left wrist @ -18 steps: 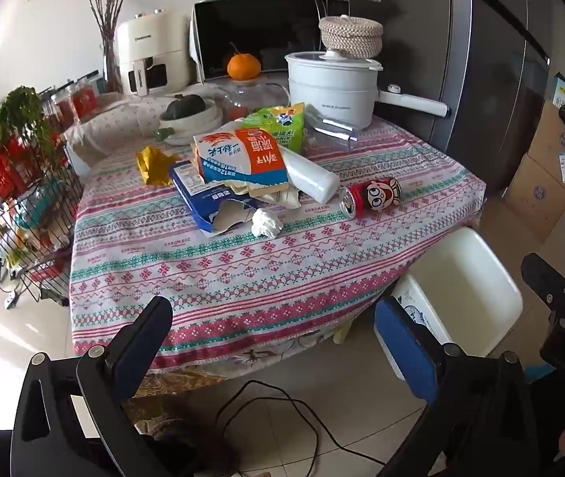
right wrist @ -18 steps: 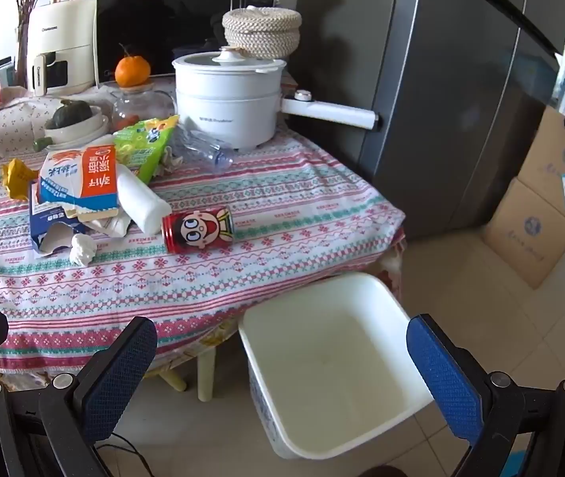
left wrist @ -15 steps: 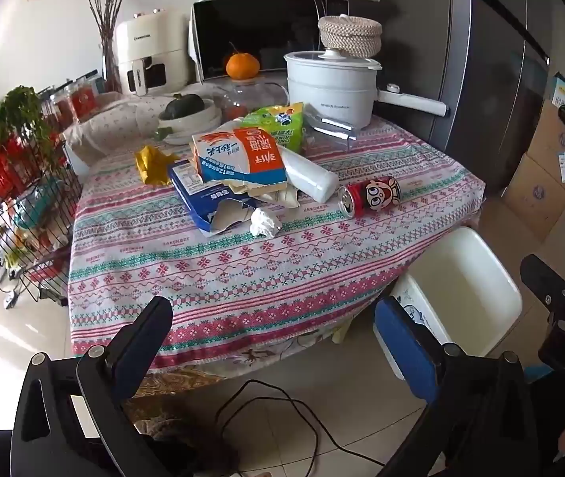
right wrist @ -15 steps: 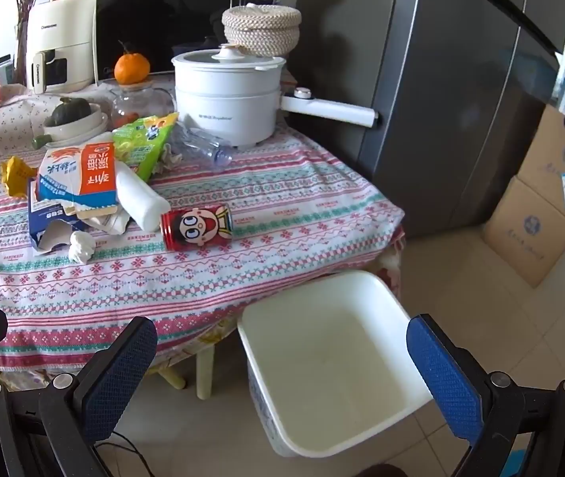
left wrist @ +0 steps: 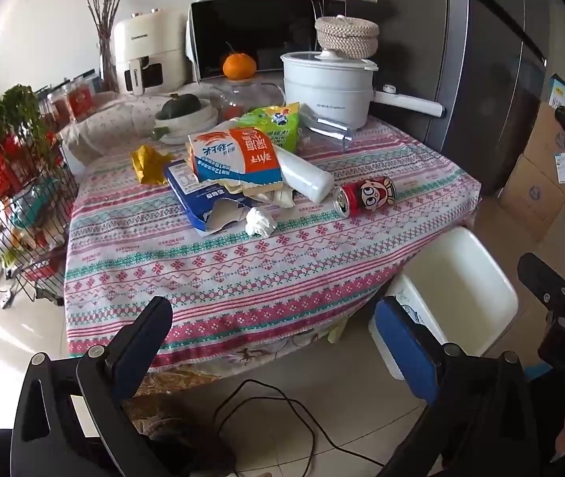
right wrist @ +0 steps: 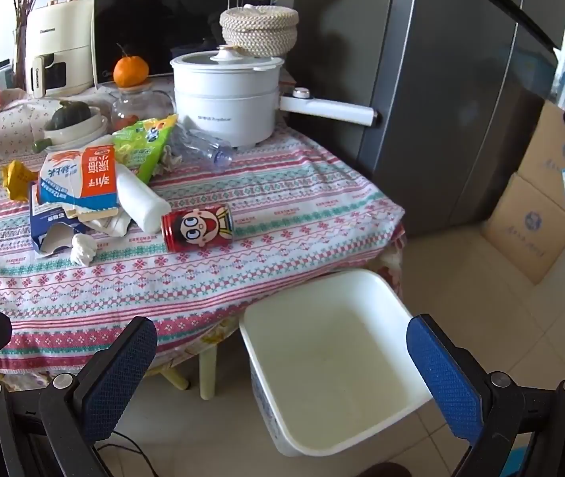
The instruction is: Collect trash
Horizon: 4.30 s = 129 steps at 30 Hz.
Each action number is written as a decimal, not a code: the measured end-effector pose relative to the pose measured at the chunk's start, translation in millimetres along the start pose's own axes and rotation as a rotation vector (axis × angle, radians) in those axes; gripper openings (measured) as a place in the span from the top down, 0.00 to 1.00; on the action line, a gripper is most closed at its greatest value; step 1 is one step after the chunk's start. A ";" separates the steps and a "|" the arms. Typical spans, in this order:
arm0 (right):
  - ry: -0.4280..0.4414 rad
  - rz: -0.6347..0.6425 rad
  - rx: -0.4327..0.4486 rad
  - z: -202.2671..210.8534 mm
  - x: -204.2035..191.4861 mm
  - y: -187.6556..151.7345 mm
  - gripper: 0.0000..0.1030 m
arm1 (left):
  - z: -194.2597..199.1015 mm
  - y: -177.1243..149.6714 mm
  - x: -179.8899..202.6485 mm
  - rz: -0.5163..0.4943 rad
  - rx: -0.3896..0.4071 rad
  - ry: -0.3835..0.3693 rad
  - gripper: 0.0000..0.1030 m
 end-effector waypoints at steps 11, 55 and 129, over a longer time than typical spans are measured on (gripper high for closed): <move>0.009 -0.013 0.011 3.9 1.0 2.3 0.00 | 1.1 -1.5 1.4 0.007 0.008 -0.021 0.00; 0.017 -0.021 0.010 5.5 -0.6 1.9 0.00 | 1.5 -2.6 0.5 0.009 0.008 -0.024 0.00; 0.410 0.122 -0.565 -252.1 -123.8 65.3 0.00 | -193.5 169.4 -152.5 0.529 -0.074 -0.424 0.93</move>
Point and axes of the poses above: each gripper's, at about its wrist camera, not at the fingertips, and z roughly against the way its jaws point, x to its right, y to its top, the point moved 7 cm from there along -z, roughly the way its jaws point, and after that the axes turned 10 degrees about -y, right-handed, at the moved point
